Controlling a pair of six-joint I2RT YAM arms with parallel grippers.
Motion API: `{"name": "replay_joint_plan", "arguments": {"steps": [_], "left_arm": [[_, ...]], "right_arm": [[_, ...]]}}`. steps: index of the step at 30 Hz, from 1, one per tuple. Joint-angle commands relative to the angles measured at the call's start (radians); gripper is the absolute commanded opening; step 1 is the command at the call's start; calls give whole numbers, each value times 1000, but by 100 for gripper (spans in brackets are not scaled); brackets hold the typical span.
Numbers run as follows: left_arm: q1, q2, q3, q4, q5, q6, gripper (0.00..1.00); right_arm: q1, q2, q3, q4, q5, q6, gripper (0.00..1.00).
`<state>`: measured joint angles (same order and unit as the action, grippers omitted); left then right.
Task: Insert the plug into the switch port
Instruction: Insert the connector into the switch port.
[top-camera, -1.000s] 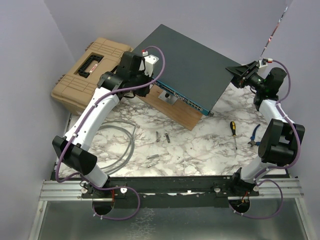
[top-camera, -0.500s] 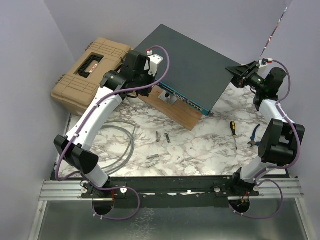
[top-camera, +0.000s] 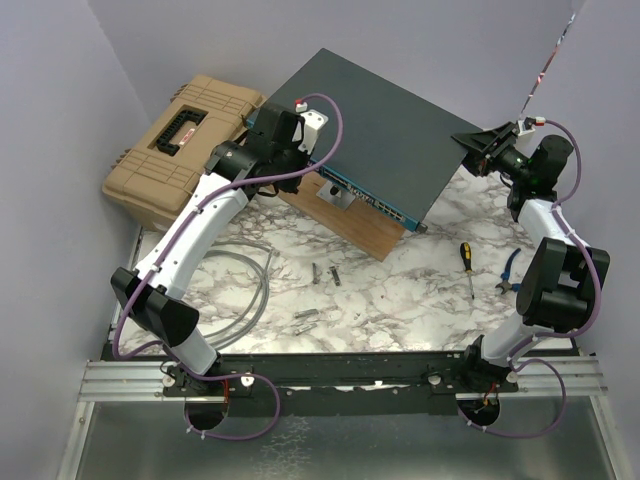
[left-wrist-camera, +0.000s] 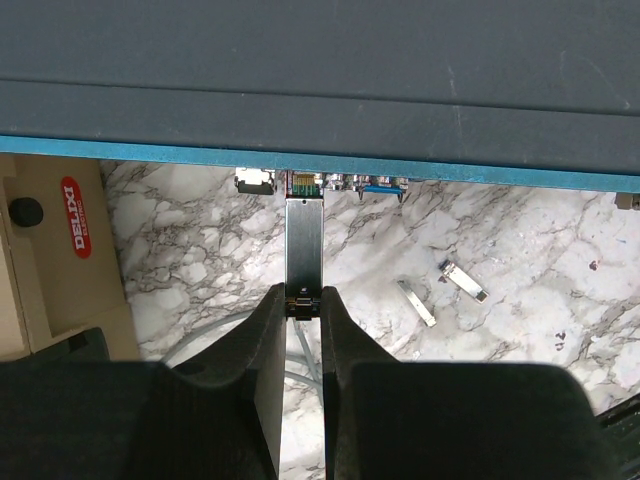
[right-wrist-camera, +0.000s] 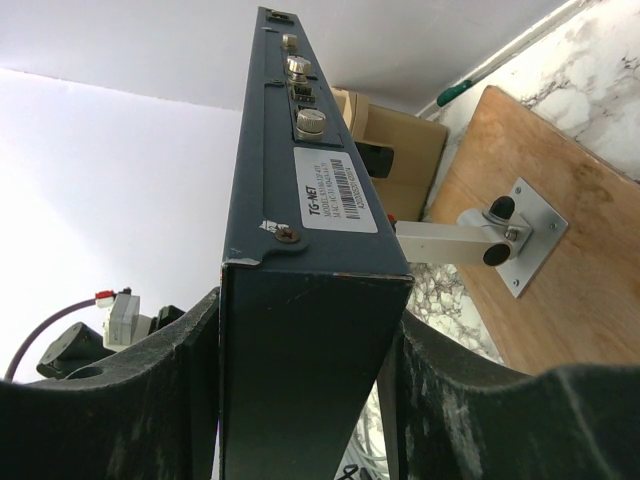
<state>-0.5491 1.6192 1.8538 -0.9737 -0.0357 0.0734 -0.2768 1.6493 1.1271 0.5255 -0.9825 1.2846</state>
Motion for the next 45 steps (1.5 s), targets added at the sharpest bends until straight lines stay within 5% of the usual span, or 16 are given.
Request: {"name": "replay_joint_plan", "arguments": {"steps": [1,45], "left_arm": [[2,0,30,6,-45,8,0],[0,25,79,-1,11,-6,0]], "right_arm": [[-3,29,5,21,-19,-54,32],[-3,26,3,16,-19,-59,32]]}}
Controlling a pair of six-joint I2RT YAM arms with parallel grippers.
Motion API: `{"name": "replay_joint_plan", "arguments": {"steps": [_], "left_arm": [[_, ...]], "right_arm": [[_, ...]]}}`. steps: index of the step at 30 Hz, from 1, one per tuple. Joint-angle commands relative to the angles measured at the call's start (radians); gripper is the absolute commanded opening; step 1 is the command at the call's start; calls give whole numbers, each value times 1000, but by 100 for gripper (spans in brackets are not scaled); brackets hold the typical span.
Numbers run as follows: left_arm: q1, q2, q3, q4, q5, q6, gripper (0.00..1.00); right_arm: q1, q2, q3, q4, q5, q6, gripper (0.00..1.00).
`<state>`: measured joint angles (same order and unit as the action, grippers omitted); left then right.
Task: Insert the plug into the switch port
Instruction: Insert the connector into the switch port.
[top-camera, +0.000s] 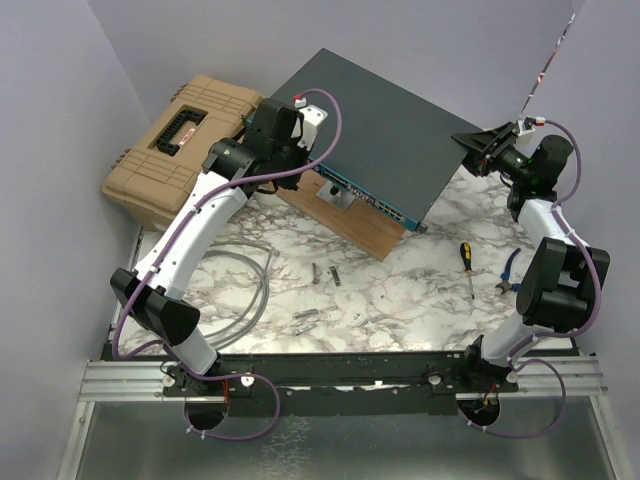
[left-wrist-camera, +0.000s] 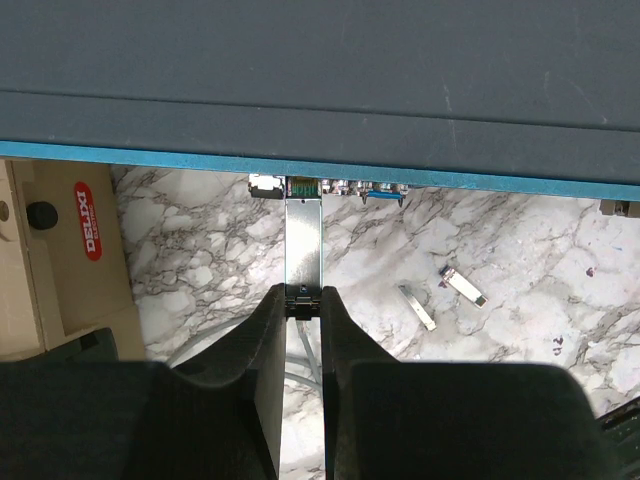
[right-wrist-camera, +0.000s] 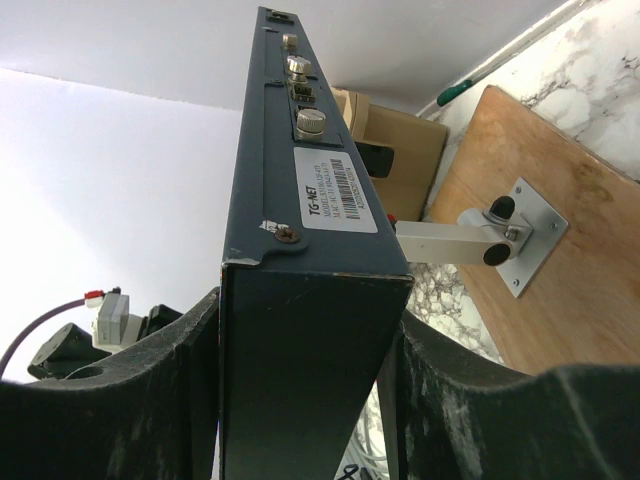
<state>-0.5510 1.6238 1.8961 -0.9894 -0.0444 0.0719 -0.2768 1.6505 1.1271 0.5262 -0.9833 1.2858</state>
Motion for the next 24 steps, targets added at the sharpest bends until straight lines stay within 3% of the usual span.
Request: {"name": "replay_joint_plan", "arguments": {"steps": [1,24], "left_arm": [[2,23,36,13,20,-4,0],[1,39,51,11,12,8,0]], "right_arm": [[-3,25,3,14,-18,-60,32],[-3,36,15,12,-20,-59,32]]}}
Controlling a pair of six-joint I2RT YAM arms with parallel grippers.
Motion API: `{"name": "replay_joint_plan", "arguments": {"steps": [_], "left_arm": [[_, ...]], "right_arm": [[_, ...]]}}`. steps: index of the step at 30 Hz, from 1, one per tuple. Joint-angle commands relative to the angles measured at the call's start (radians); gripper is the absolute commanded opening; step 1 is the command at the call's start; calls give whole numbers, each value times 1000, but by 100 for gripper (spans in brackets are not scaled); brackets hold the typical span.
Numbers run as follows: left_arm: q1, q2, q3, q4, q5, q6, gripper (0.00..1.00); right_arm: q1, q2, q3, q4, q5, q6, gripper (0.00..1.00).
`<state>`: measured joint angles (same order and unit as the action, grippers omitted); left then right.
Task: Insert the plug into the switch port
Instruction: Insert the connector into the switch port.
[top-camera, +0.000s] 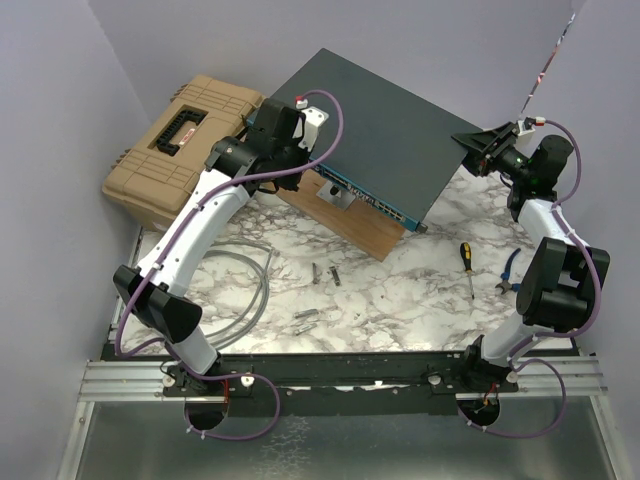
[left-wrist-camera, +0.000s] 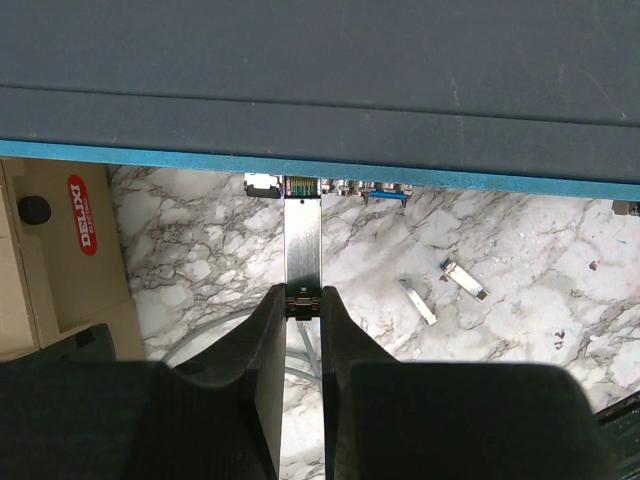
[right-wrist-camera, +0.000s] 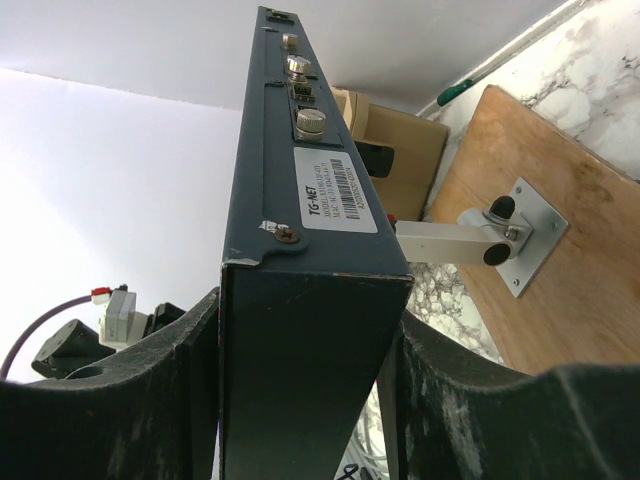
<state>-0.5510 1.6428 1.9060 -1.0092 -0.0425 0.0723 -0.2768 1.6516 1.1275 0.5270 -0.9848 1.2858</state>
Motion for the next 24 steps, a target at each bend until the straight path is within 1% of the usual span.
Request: {"name": "replay_joint_plan", "arguments": {"steps": [1,17,24], "left_arm": [[0,22,45,31,14,9,0],[-49,27,66,29,23,16,0],[-50,30,51,44,-25,27,0]], "right_arm": [[-3,34,14,11,-20,-59,32],[-3,42,17,12,-19,-59,32],[-3,44,18,15,-21,-57,32]]}}
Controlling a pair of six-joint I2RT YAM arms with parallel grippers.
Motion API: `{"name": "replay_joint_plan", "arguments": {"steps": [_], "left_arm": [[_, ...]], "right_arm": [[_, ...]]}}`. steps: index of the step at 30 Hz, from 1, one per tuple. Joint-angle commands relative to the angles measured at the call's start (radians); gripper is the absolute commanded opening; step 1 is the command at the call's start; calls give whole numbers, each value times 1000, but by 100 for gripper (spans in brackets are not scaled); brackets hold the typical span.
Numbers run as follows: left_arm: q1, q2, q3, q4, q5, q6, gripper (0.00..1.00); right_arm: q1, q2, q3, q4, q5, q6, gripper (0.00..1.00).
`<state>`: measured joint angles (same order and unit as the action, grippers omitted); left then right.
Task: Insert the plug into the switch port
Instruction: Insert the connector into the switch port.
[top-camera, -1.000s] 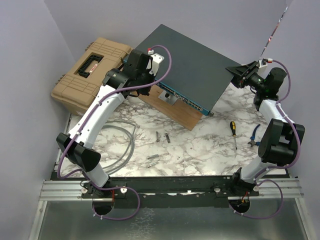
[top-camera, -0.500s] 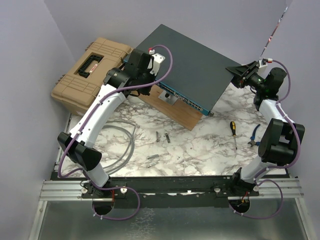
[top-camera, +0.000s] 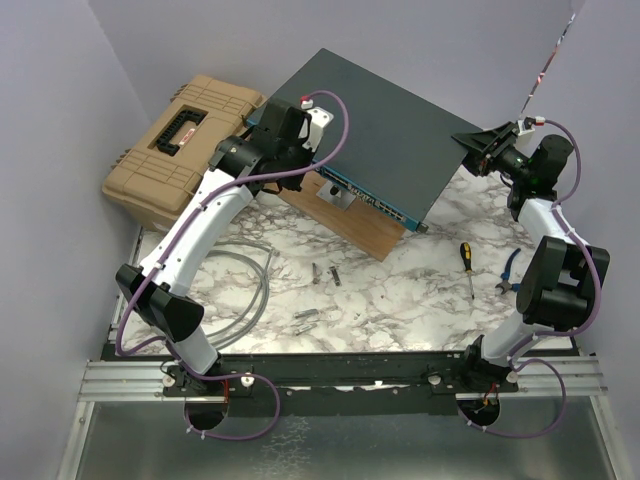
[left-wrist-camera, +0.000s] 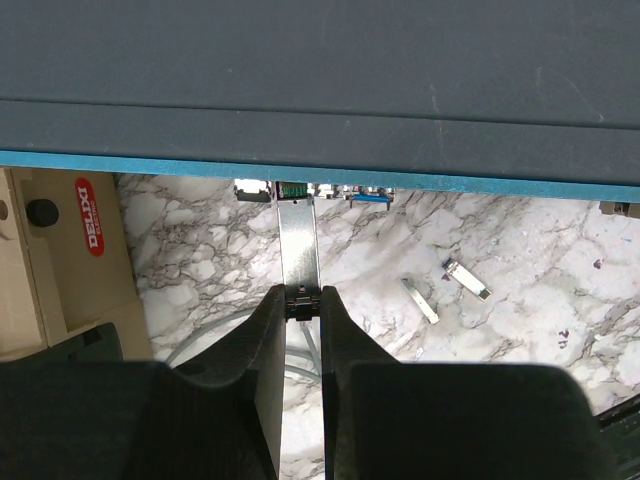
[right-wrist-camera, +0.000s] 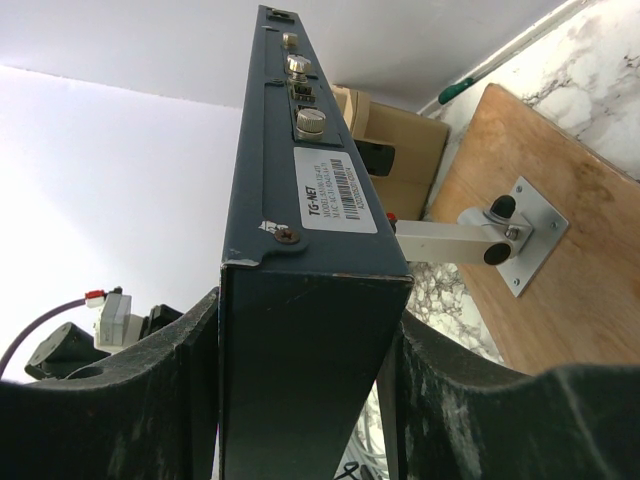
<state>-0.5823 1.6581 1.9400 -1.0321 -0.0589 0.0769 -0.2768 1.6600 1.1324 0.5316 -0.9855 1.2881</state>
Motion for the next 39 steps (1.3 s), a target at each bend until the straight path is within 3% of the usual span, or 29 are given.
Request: {"name": "replay_joint_plan", "arguments": {"steps": [1,19,33,39], "left_arm": [[-18,13,12,78,-21,23,0],[27,-56,-124,184,-22,18,0],[26,-53,-49,158,121,4,0],[21,-47,-37,142,118,7,0]], "right_arm": [[-3,35,13,10,-19,-59,32],[-2,29,9,13,-21,-58,32],[-2,24,7,12,-22,-56,32],[-3,26,10,11,-22,-55,32]]}}
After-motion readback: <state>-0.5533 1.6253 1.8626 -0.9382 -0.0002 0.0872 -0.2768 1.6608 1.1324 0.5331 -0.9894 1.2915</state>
